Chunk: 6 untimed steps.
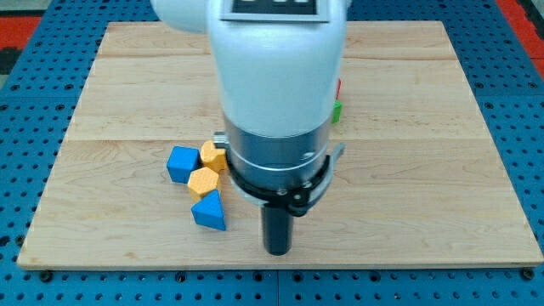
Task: Move the red star towards the top center
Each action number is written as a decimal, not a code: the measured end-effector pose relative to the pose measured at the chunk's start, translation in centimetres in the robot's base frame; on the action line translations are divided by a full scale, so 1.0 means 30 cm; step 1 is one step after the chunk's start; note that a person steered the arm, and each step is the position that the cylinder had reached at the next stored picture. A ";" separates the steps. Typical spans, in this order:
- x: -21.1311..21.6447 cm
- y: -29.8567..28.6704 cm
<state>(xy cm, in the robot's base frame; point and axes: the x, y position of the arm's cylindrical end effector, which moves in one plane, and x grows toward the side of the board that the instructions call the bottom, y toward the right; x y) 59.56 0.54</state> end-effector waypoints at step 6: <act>-0.978 0.022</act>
